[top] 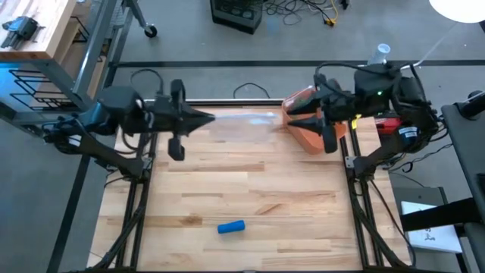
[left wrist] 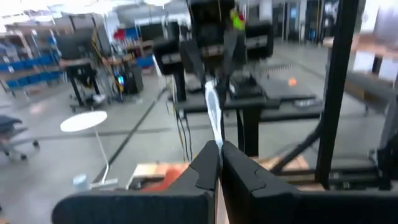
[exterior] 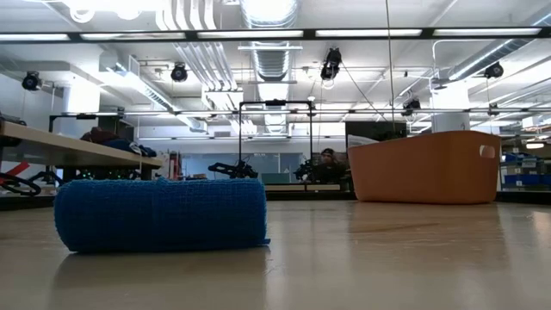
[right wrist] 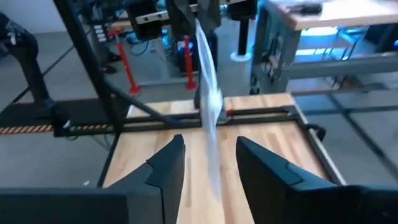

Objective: Roll bandage
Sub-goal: Open the transparent zip bag

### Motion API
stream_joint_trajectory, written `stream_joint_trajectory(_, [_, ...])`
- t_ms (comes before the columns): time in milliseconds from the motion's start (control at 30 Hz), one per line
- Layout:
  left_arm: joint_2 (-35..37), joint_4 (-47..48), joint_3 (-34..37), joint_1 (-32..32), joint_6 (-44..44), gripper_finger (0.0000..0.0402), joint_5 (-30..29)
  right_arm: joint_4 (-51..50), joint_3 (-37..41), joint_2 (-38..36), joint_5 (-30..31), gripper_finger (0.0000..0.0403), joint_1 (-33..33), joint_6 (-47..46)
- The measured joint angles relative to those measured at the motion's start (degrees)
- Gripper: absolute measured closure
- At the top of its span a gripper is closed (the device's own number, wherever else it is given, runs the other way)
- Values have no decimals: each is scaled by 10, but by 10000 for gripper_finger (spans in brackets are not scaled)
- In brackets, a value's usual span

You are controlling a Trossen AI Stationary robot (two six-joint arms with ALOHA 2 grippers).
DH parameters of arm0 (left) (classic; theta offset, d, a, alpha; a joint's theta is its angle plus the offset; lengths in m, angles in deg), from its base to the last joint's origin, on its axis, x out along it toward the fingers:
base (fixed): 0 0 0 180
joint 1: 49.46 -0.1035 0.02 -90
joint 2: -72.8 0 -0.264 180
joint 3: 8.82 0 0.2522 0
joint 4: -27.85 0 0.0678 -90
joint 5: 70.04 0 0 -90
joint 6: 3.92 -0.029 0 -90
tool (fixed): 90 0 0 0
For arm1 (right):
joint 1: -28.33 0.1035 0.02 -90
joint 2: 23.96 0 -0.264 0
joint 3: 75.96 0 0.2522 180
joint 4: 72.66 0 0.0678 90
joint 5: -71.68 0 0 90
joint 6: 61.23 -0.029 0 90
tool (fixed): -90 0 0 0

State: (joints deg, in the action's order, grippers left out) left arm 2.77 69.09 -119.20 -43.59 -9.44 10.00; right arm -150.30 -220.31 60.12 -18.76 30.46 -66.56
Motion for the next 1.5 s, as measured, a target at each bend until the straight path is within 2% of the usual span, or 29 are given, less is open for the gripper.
stream_joint_trajectory(333, [19,-17,0,0,-2,401,-21,96,0,14,6,307,0,49])
stream_joint_trajectory(567, [12,-24,0,0,-2,401,-23,109,2,27,7,342,0,68])
stream_joint_trajectory(700, [9,-25,0,0,-2,401,-23,116,2,35,36,359,0,75])
stream_joint_trajectory(800, [9,-26,0,0,-2,401,-22,118,1,34,41,357,0,79])
stream_joint_trajectory(1033, [10,-38,0,0,-2,401,-21,119,-1,17,61,307,0,56])
stream_joint_trajectory(1167, [10,-45,0,0,-10,401,-21,111,0,19,81,295,0,53])
stream_joint_trajectory(1300, [10,-44,0,0,-14,401,-21,110,1,29,80,308,0,51])
stream_joint_trajectory(1500, [11,-43,0,0,-15,401,-21,124,1,31,80,355,0,53])
